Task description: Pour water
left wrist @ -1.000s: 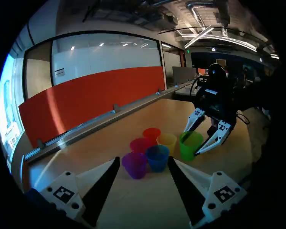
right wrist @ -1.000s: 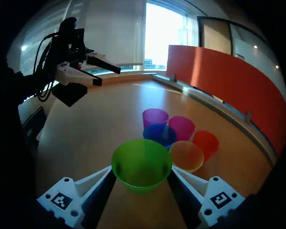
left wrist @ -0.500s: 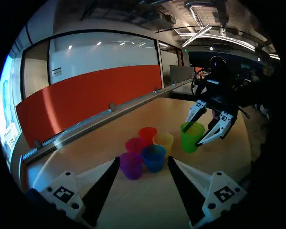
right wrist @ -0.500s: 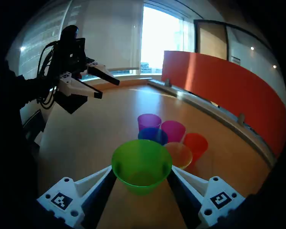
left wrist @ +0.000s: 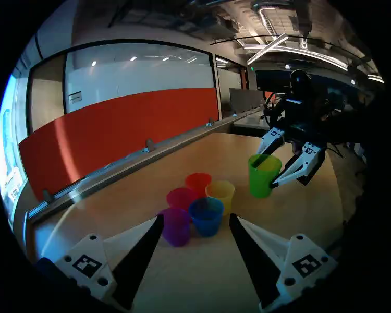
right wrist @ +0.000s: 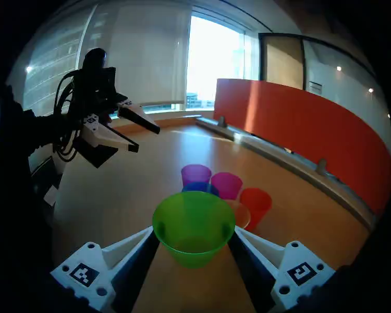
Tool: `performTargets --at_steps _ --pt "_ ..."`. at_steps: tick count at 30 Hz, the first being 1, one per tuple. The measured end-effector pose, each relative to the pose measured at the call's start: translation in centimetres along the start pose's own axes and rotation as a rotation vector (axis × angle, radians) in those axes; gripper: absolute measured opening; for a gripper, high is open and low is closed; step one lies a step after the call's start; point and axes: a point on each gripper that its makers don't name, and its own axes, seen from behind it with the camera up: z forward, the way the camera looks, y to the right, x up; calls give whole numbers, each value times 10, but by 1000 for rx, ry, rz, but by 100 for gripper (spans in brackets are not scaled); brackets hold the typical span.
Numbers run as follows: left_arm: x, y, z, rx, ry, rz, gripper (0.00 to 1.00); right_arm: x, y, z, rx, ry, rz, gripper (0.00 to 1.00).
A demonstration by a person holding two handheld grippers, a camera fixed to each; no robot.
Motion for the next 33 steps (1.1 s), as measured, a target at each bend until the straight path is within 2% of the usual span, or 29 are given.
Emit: performTargets --at_steps 9,24,33 --pt "3 1 0 -2 6 -3 93 11 5 -12 -19 51 -7 89" --pt "6 2 1 -1 19 -7 93 41 12 -28 -59 188 11 89" --pt "7 7 4 -10 22 -5 93 53 18 -34 -83 260 18 89"
